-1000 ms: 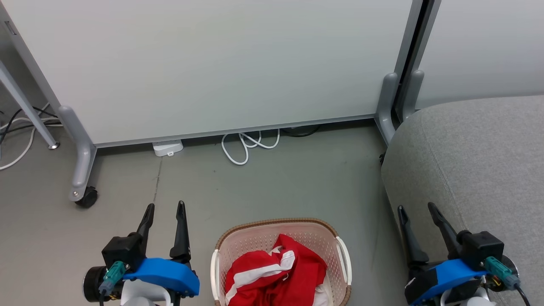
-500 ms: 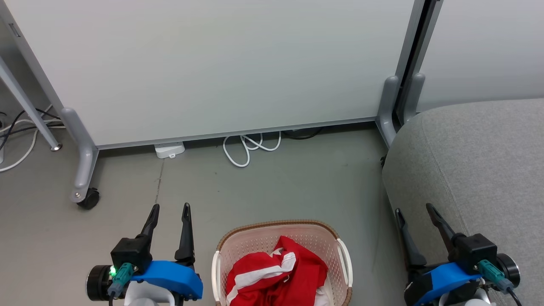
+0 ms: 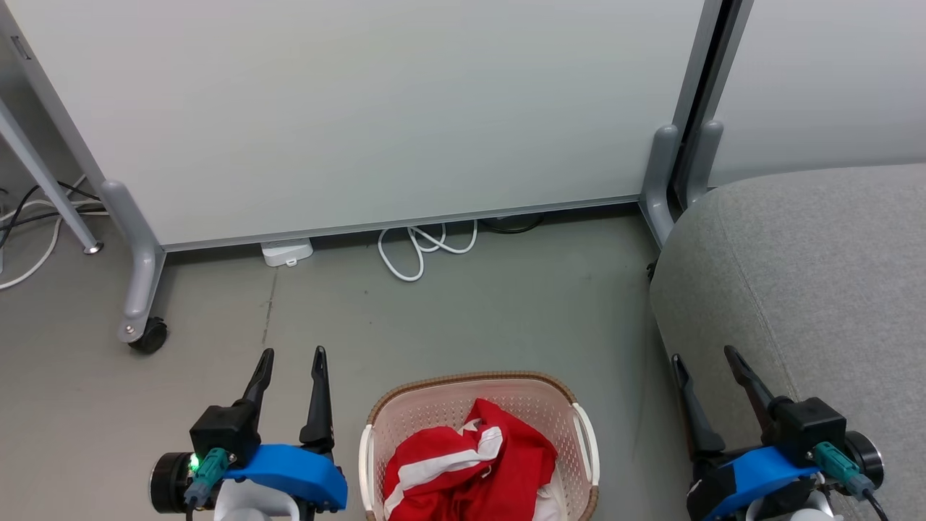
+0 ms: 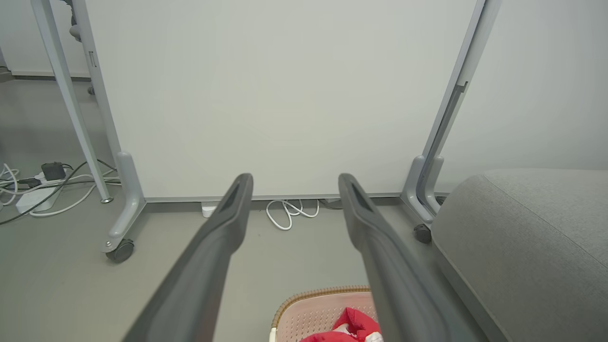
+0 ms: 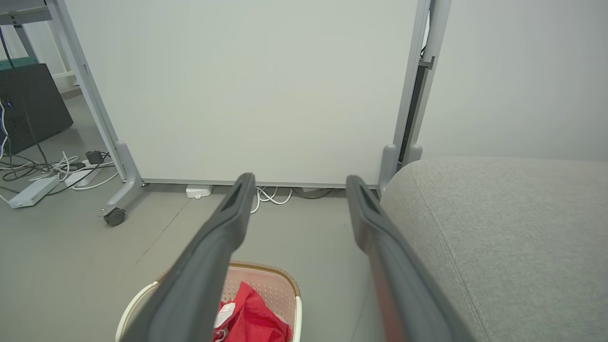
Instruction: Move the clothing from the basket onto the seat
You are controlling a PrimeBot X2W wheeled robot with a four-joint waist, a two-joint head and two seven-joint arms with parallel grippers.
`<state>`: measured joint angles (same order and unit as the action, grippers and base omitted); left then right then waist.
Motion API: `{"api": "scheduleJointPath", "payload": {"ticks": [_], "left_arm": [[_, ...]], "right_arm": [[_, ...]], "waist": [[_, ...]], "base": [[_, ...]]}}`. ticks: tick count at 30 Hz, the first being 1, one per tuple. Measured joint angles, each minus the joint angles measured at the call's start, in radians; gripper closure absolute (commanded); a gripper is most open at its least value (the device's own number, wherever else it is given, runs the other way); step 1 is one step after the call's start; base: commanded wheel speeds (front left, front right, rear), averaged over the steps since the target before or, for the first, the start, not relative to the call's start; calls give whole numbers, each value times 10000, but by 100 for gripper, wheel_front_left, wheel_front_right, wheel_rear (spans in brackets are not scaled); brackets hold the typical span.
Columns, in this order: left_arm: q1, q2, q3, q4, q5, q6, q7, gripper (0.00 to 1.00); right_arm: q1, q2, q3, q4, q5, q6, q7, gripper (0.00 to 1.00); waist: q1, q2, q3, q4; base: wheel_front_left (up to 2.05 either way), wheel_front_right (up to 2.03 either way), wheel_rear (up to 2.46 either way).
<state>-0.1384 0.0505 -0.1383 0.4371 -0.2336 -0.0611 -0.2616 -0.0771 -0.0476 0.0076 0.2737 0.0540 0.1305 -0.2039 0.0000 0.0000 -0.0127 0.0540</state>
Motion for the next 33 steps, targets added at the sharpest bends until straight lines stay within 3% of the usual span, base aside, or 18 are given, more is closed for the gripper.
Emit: {"api": "scheduleJointPath", "payload": {"ticks": [14,33], "left_arm": [[-359,48,-123,495,201,-153,-13,0],[-2093,966,-1358,3072,1315,-594,-13,0]], "right_arm": [[-546,-10,771,-84,198,2,-50,0],[-2339,-21,2353,50,1147,2,-566,0]], "waist": [[0,0,961,-692],[2,0,4012,-2774]], "base": [[0,0,0],[0,0,0]]}}
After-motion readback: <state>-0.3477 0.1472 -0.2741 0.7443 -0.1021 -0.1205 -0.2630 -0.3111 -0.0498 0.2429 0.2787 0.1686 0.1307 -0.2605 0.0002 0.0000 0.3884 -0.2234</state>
